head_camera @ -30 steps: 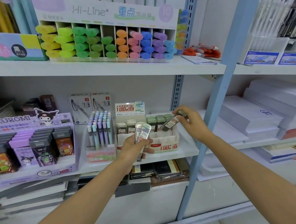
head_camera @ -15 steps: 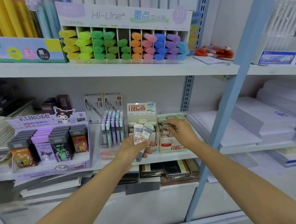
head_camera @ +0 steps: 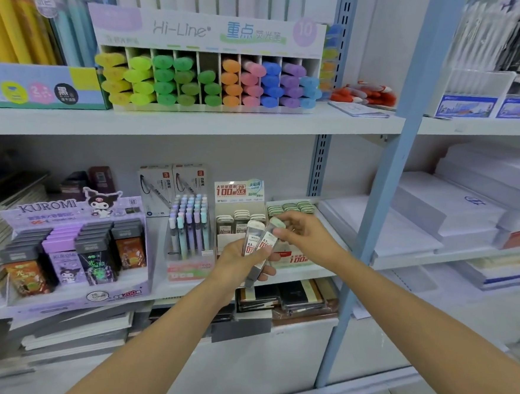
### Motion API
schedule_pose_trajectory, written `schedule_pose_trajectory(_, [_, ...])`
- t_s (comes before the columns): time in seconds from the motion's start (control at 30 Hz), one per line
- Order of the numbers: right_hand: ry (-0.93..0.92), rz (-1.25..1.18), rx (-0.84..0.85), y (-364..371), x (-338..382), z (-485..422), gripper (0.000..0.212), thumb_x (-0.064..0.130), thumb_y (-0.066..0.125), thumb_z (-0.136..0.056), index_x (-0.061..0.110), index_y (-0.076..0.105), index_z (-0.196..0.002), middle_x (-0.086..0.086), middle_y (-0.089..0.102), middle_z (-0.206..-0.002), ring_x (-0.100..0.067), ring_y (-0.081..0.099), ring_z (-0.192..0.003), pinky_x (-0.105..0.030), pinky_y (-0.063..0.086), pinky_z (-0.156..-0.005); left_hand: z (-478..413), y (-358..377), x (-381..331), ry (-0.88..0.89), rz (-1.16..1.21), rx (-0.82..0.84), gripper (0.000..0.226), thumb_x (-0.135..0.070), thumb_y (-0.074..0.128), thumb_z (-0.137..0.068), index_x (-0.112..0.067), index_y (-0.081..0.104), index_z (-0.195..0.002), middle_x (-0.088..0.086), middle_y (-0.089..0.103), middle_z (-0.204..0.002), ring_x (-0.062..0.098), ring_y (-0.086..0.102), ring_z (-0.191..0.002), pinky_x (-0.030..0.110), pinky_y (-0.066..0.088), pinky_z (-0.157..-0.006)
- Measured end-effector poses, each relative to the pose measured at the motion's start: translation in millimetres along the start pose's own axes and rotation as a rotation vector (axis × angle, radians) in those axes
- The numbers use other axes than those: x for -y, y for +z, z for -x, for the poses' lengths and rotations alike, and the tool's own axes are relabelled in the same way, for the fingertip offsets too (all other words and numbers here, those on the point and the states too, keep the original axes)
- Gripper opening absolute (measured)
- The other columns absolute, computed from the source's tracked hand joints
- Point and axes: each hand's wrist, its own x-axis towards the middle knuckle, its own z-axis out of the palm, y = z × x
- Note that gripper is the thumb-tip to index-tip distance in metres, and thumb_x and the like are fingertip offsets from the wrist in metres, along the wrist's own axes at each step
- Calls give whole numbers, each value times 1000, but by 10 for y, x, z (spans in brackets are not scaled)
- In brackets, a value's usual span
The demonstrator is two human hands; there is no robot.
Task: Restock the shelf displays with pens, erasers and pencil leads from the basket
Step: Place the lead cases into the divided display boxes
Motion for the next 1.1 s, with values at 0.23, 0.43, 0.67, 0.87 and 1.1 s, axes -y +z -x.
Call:
schedule_pose_trajectory(0.23, [8, 8, -255, -375, -43, -12, 8, 17, 55, -96, 20, 59, -103, -5, 68, -98, -18, 65, -88, -26, 54, -72, -29, 12, -27, -43, 62, -118, 17, -9, 47, -100, -5, 63, -107, 13, 70, -98, 24, 68, -71, 26, 52, -53])
schedule_pose_trajectory(0.43, [-124, 323, -357, -267, -174, -49, 10, 15, 62, -92, 22, 64, -99, 18, 61, -86, 10, 58, -81, -5, 43, -68, -1, -23, 8, 0, 40, -108, 16, -9, 51, -99, -7, 63, -109, 9, 74, -91, 22, 69, -75, 29, 55, -65])
schedule_pose_trajectory(0.67, [-143, 487, -283, -132, -338, -104, 20, 12, 65, -90, 18, 67, -109, 5, 66, -97, -8, 60, -80, -25, 52, -78, 28, -116, 18, 8, 48, -109, 19, -10, 56, -96, -11, 55, -115, 10, 74, -104, 25, 72, -82, 30, 57, -68])
schedule_pose_trajectory(0.87, [-50, 482, -288, -36, -373, -134, 21, 8, 63, -90, 18, 63, -109, 1, 68, -103, -9, 60, -82, -25, 52, -77, 60, -184, 21, 5, 48, -131, 20, -6, 60, -93, -8, 58, -114, 11, 73, -102, 22, 73, -76, 30, 59, -67])
schedule_pose_trajectory(1.1, [-54, 541, -335, 40, -268, -126, 27, 13, 62, -92, 13, 66, -119, -2, 60, -115, -15, 56, -100, -28, 48, -89, 135, -259, 49, 29, 16, -189, 17, -3, 65, -89, -2, 63, -106, 17, 70, -96, 19, 69, -68, 31, 60, -65])
